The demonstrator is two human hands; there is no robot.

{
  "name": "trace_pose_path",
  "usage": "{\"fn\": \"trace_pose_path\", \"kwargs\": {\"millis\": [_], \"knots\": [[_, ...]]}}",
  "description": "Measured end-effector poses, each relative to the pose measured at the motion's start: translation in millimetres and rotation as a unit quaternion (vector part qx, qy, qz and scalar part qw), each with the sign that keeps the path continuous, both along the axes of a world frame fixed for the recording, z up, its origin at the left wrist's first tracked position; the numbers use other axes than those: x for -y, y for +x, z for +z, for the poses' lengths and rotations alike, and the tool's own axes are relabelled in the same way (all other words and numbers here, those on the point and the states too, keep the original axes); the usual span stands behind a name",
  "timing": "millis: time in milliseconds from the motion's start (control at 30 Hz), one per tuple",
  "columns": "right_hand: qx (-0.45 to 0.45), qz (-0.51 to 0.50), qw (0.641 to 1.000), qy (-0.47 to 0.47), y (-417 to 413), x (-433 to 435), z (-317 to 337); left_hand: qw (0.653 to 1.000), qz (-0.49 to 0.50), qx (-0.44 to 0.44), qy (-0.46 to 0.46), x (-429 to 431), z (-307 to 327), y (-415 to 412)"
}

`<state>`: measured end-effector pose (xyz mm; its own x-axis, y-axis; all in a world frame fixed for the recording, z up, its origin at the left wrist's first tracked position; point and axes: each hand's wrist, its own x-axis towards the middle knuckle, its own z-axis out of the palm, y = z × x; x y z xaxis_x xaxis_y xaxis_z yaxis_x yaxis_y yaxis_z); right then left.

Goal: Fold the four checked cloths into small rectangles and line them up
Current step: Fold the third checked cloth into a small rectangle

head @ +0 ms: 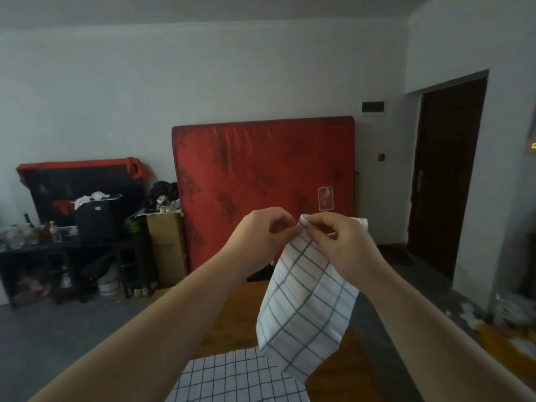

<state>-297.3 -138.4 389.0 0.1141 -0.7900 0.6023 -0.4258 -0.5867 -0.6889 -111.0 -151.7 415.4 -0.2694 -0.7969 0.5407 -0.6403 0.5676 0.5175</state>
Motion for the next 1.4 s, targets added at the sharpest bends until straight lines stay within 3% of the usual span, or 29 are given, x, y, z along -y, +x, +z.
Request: {"fn": "trace_pose_path", "kwargs": {"millis": [333, 433, 567, 900, 1200, 1400], "knots": [[-0.058, -0.098, 0.988, -0.101, -6, -13, -3, 0.998, 0.011, -0.053, -0.027, -10, -4, -4], [-0.092, -0.098, 0.989, -0.064, -14, -9, -5, 0.996, -0.012, -0.085, -0.027, -16, -2, -3], [-0.031, -0.027, 0.999, 0.004, -18, -13, -2, 0.991, -0.035, -0.128, 0.000, -22, -3, -1], [-0.013, -0.037, 0.999, -0.013, -7, -25, -4, 0.991, -0.019, -0.133, 0.019, -31, -6, -6], [-0.066, -0.104, 0.992, -0.013, -15, -25, -19, 0.974, 0.027, -0.220, 0.046, -27, -5, 6], [0.019, -0.088, 0.995, 0.037, -28, -27, -27, 0.972, 0.036, -0.230, 0.014, -22, 0, 22]]}}
